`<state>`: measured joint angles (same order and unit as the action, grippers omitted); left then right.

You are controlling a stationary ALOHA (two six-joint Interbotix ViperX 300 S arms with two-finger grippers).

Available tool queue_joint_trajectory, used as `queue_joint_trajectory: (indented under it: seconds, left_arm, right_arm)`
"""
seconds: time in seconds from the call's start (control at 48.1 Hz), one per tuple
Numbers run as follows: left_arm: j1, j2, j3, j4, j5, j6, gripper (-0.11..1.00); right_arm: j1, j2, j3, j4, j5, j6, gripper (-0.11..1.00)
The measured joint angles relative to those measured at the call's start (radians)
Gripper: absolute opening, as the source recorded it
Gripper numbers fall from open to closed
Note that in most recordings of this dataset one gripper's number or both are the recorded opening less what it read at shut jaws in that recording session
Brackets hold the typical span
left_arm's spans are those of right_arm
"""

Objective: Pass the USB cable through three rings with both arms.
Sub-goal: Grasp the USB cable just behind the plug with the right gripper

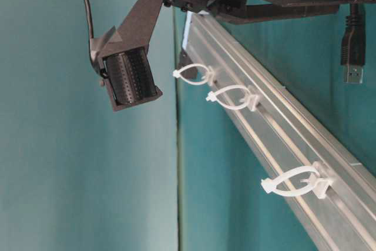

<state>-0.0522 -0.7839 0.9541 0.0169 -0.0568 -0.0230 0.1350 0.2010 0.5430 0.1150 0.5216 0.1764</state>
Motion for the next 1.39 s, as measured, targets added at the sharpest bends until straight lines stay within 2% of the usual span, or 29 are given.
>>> queue_joint_trajectory:
  seconds: [0.291, 0.457, 0.561, 0.748, 0.915, 1.185, 1.351, 1.393]
  left_arm:
    - [0.012, 0.000, -0.002, 0.000, -0.002, 0.002, -0.02]
    - [0.014, 0.000, -0.002, 0.000, 0.000, 0.002, -0.02]
    - [0.018, 0.000, 0.002, 0.002, 0.000, 0.002, -0.02]
    - [0.023, 0.000, 0.012, 0.002, 0.000, 0.000, -0.02]
    - [0.023, 0.000, 0.014, 0.002, 0.000, 0.000, -0.02]
    - [0.028, 0.000, 0.018, 0.000, 0.000, -0.002, -0.02]
    - [0.032, 0.000, 0.018, 0.002, 0.000, -0.017, -0.02]
    - [0.035, 0.002, 0.018, 0.002, 0.000, -0.017, -0.02]
  right_arm:
    - [0.002, 0.012, -0.014, -0.006, 0.015, 0.000, 0.78]
    - [0.005, 0.032, -0.052, -0.034, 0.083, 0.000, 0.75]
    - [0.006, 0.043, -0.072, -0.046, 0.126, 0.000, 0.67]
    - [0.005, 0.048, -0.083, -0.051, 0.155, 0.000, 0.40]
    - [0.006, 0.048, -0.083, -0.052, 0.160, 0.000, 0.34]
    - [0.017, 0.048, -0.087, -0.052, 0.172, -0.002, 0.33]
    - [0.034, 0.051, -0.098, -0.054, 0.218, -0.002, 0.09]
    - [0.035, 0.052, -0.103, -0.054, 0.227, 0.000, 0.08]
